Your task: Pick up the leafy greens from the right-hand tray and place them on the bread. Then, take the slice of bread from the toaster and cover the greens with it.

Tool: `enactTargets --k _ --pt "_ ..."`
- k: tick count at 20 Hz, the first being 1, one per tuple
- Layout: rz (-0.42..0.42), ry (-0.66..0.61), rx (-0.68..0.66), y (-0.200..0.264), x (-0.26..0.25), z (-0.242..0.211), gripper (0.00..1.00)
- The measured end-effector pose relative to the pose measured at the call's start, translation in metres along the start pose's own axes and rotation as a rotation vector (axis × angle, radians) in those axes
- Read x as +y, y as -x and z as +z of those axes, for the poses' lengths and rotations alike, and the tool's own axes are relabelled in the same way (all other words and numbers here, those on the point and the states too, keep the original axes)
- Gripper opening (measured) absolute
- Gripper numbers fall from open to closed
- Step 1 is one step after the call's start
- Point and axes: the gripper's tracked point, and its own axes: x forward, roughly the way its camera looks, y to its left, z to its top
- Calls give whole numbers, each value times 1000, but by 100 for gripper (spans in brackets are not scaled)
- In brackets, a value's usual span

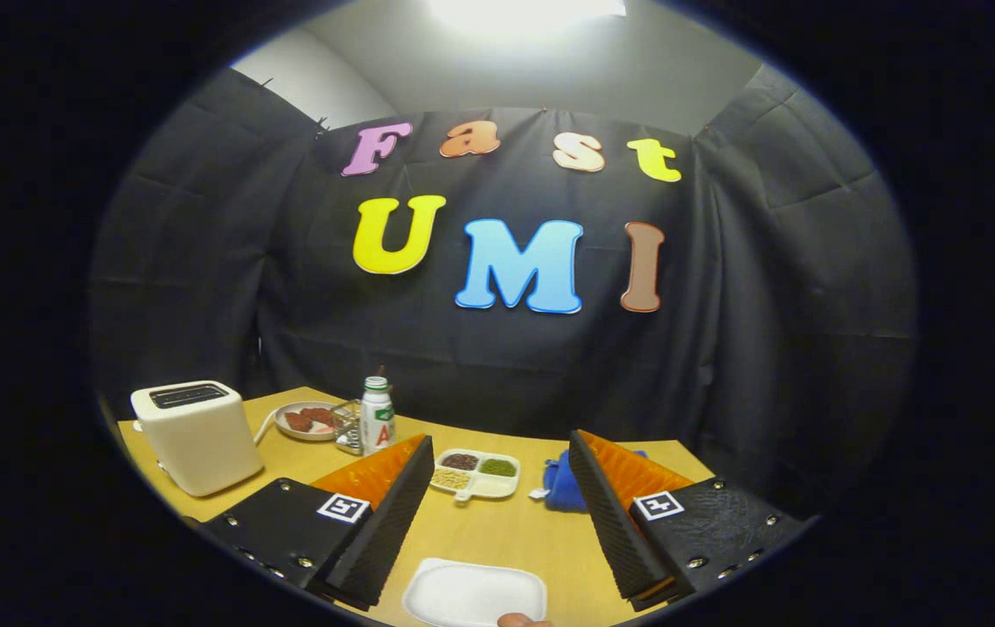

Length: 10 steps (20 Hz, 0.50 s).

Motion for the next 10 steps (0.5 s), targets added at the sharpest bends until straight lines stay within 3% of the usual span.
enactTargets --k 10 --pt "-136 69 -103 28 -198 -3 95"
